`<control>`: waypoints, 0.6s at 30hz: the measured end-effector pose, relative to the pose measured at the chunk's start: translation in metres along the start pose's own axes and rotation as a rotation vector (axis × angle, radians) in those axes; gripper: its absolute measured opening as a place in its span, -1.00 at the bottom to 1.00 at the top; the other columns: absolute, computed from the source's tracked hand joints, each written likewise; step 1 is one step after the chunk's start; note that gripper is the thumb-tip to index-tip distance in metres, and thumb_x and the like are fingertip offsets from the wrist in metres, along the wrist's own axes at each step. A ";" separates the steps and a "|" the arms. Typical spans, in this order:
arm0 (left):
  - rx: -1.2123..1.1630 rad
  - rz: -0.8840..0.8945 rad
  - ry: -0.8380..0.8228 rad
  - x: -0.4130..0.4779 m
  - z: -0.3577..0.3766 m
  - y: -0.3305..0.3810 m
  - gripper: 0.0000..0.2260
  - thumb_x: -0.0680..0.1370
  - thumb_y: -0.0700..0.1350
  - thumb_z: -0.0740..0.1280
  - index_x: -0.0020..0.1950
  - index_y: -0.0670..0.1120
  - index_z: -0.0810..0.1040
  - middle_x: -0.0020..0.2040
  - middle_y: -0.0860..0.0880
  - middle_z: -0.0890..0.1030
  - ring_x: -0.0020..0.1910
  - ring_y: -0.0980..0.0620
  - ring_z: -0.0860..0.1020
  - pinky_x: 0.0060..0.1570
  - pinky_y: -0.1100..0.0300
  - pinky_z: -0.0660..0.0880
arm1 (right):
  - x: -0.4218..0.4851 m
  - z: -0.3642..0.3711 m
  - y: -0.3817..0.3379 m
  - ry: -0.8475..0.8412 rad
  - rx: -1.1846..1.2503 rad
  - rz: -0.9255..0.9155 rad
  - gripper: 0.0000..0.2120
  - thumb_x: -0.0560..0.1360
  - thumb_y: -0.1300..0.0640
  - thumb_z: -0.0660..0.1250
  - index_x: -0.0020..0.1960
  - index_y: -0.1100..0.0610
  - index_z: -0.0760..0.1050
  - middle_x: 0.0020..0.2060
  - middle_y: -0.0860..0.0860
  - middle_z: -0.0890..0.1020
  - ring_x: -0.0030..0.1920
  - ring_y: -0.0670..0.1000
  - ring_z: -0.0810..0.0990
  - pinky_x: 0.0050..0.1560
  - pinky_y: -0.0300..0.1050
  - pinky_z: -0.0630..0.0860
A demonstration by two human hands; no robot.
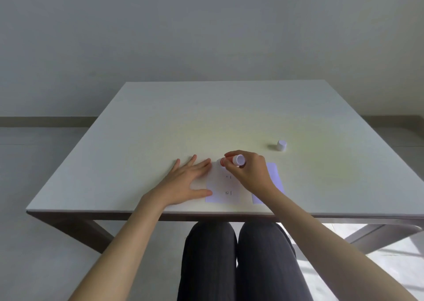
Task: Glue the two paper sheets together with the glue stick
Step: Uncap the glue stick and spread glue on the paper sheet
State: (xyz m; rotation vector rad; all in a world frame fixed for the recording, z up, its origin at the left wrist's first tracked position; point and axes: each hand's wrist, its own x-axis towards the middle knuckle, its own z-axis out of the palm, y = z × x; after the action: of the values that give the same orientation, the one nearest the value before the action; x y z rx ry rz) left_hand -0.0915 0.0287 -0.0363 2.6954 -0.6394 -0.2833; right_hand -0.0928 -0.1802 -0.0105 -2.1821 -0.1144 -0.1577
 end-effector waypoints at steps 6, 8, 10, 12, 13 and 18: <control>0.050 -0.028 -0.019 0.001 -0.004 0.004 -0.26 0.43 0.31 0.25 0.53 0.14 0.05 0.55 0.25 0.01 0.55 0.13 -0.12 0.49 -0.14 -0.19 | -0.032 0.006 -0.011 -0.175 -0.132 -0.237 -0.82 0.40 -0.02 0.32 -0.08 0.00 0.63 -0.21 0.00 0.71 -0.22 0.05 0.62 -0.13 0.01 0.56; 0.071 -0.035 -0.037 0.001 -0.005 0.005 -0.20 0.39 0.37 0.23 0.53 0.12 0.04 0.55 0.26 -0.01 0.54 0.14 -0.13 0.49 -0.17 -0.19 | -0.033 -0.003 -0.009 -0.288 -0.067 -0.197 -0.83 0.39 -0.04 0.34 -0.09 -0.01 0.64 -0.22 -0.02 0.73 -0.23 0.06 0.63 -0.09 -0.07 0.55; 0.091 -0.040 -0.043 0.000 -0.005 0.006 -0.15 0.35 0.40 0.23 0.54 0.11 0.04 0.55 0.26 -0.03 0.54 0.15 -0.13 0.48 -0.19 -0.19 | -0.020 -0.014 -0.003 -0.259 0.000 -0.109 -0.85 0.41 0.03 0.40 -0.07 0.04 0.66 -0.21 0.00 0.74 -0.19 0.04 0.66 -0.03 -0.18 0.53; 0.106 -0.036 -0.048 0.000 -0.005 0.007 -0.15 0.35 0.40 0.23 0.54 0.10 0.04 0.55 0.25 -0.03 0.54 0.13 -0.14 0.48 -0.21 -0.18 | -0.007 -0.022 0.001 -0.110 0.006 -0.033 -0.84 0.42 0.07 0.42 -0.04 0.10 0.66 -0.17 0.01 0.74 -0.11 -0.01 0.66 -0.01 -0.23 0.50; 0.108 -0.034 -0.049 0.000 -0.005 0.007 -0.15 0.35 0.40 0.23 0.54 0.10 0.04 0.55 0.24 -0.03 0.55 0.13 -0.14 0.47 -0.22 -0.17 | -0.005 -0.023 0.002 -0.050 -0.010 -0.020 -0.84 0.43 0.08 0.42 -0.03 0.11 0.66 -0.14 0.02 0.74 -0.09 0.00 0.66 -0.01 -0.22 0.50; 0.093 -0.043 -0.066 0.000 -0.005 0.008 -0.12 0.33 0.43 0.21 0.54 0.11 0.00 0.55 0.26 -0.04 0.54 0.15 -0.14 0.47 -0.22 -0.19 | -0.045 -0.004 -0.006 -0.157 -0.116 -0.258 -0.86 0.40 0.03 0.36 -0.09 0.03 0.64 -0.25 -0.04 0.68 -0.27 -0.01 0.60 -0.16 -0.06 0.54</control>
State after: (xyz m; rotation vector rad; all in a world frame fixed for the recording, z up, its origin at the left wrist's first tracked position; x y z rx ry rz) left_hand -0.0932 0.0240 -0.0287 2.8015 -0.6280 -0.3636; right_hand -0.1388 -0.1812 -0.0104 -2.2871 -0.4879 -0.1407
